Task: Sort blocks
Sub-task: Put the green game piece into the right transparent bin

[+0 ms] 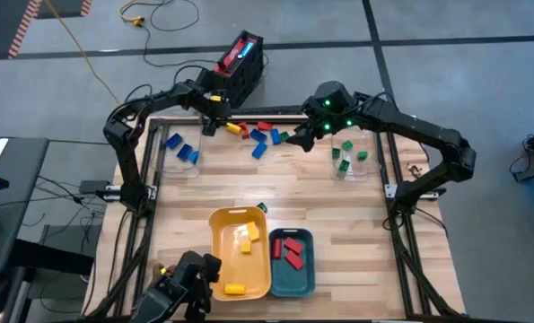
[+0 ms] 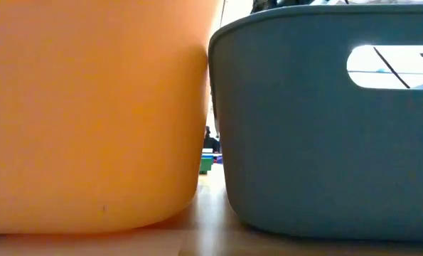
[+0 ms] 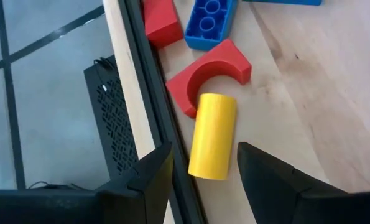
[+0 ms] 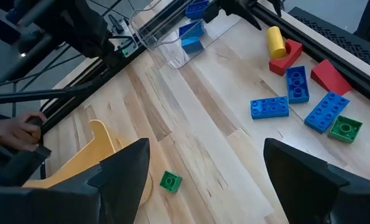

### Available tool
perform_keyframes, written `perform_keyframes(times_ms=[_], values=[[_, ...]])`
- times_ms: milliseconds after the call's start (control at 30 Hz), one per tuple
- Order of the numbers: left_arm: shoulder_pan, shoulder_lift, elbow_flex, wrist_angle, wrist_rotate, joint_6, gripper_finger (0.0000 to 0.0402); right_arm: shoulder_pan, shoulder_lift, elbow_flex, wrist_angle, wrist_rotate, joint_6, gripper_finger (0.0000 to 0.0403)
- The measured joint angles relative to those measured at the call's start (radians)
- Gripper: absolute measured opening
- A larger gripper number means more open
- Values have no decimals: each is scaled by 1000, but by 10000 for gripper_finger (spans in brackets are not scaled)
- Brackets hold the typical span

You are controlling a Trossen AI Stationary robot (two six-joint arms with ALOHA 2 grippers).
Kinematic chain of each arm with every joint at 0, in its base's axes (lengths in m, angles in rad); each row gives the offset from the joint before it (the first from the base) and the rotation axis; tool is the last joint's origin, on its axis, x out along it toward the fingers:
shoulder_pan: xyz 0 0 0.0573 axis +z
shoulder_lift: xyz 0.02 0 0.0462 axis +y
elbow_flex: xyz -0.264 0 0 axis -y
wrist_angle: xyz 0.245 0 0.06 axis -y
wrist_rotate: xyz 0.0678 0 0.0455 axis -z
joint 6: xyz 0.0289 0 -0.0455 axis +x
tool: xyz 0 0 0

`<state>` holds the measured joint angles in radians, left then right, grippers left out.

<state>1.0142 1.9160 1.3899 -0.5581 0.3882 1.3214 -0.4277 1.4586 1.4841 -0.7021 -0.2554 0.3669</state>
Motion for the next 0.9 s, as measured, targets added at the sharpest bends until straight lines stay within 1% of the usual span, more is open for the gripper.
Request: perform_keyframes(times_ms=[367, 500, 733, 900], values=[[-8, 4, 0, -18, -9, -2, 173, 5, 0, 0, 62, 0, 3, 331], [-15, 28, 0, -29, -13, 0, 173, 11, 0, 0, 60, -2, 9, 331], [-23, 36, 0, 12, -9, 3, 173, 30, 0, 0, 59, -4, 27, 331], [-23, 51, -1, -11, 1, -10, 173, 35, 0, 0, 60, -6, 33, 331]])
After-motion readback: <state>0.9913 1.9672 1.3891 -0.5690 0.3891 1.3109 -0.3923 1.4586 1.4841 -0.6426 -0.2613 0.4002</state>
